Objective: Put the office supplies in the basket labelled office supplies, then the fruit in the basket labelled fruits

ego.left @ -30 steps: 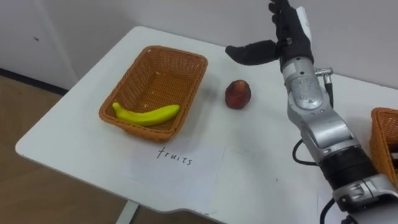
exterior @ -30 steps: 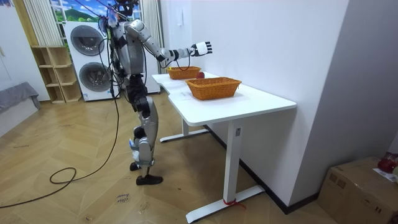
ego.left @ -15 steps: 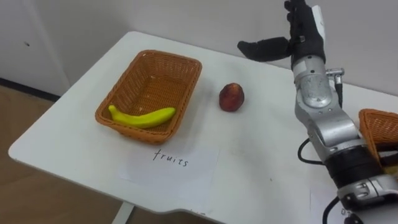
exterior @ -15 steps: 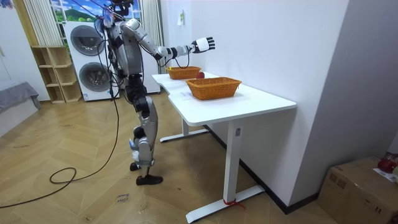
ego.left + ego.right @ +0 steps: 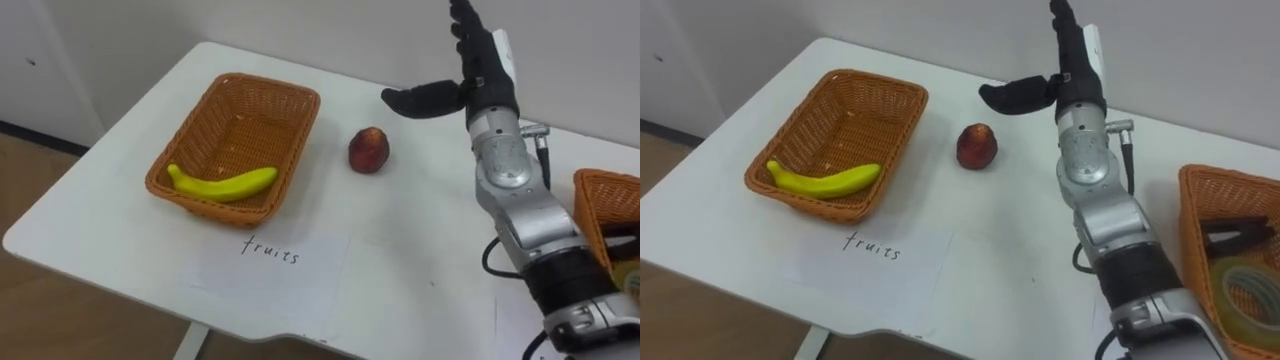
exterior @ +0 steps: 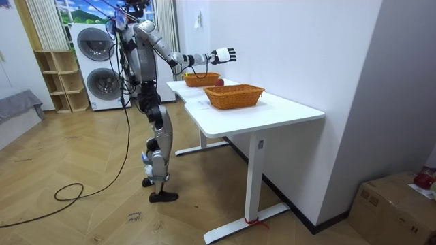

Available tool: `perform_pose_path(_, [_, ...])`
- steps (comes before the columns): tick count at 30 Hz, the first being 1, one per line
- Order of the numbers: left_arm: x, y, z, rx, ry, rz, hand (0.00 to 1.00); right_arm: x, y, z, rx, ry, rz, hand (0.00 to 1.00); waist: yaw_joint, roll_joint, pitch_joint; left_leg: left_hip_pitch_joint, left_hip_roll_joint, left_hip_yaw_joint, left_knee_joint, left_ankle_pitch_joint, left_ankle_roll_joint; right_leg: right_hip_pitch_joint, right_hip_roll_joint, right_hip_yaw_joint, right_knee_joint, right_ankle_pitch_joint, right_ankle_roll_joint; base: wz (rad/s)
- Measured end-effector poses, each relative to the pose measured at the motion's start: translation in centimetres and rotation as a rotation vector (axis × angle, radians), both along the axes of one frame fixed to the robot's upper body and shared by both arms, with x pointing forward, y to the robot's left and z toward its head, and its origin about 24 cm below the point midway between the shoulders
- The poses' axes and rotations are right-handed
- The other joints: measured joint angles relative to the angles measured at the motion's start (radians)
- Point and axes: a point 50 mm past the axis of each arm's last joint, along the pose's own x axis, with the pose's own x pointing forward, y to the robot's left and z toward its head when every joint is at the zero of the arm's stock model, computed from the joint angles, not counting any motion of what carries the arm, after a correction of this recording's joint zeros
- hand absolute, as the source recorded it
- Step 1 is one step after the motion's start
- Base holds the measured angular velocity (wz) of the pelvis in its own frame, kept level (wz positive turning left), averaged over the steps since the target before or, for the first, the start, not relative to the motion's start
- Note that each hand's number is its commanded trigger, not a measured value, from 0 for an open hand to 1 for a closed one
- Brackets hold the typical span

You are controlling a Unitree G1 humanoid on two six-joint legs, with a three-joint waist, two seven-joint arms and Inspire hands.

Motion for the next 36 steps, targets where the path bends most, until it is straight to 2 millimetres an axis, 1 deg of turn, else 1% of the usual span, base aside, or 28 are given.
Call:
perform_pose_path(4, [0.0,0.0,0.0,0.0,-0.001,0.0,0.0,-0.1,-0.3,-1.0,-0.004,0.044,-0.005,0.0,-0.003,0.002,0.0014,-0.009,0.001,0.001,-0.001,0.0,0.0,-0.012,-0.002,-0.004,0.003,0.0,0.0,0.0])
perform_pose_path(12, [-1.3,0.0,-0.4,-0.002,0.053,0.013,0.0,-0.9,-1.0,-3.4,-0.006,0.132,-0.023,0.0,-0.002,0.008,0.0049,-0.018,0.0,-0.003,0.0,0.0,0.0,-0.01,-0.004,-0.023,0.003,0.0,0.0,0.03])
perform_pose_path(16, [-1.9,-0.1,-0.5,-0.005,0.073,0.018,0.0,-0.9,-1.0,-3.5,-0.006,0.135,-0.024,0.0,-0.001,0.009,0.0053,-0.02,0.0,-0.007,-0.001,0.0,0.0,-0.01,-0.004,-0.03,0.003,0.0,0.0,0.04])
perform_pose_path(30, [-1.8,-0.2,-0.4,0.009,0.053,0.012,0.0,-1.0,-0.7,-3.8,0.042,0.148,-0.013,0.0,0.002,0.012,0.0067,-0.02,0.0,-0.01,-0.002,0.0,0.0,-0.009,-0.004,-0.034,0.002,0.0,0.0,0.0])
perform_pose_path(36, [-1.7,-0.2,-0.3,0.013,0.039,0.01,0.0,-1.5,-0.5,-4.7,0.068,0.183,0.005,0.0,0.024,0.012,0.0061,-0.02,0.0,-0.012,-0.002,0.0,0.0,-0.01,-0.004,-0.035,0.002,0.0,0.0,0.0])
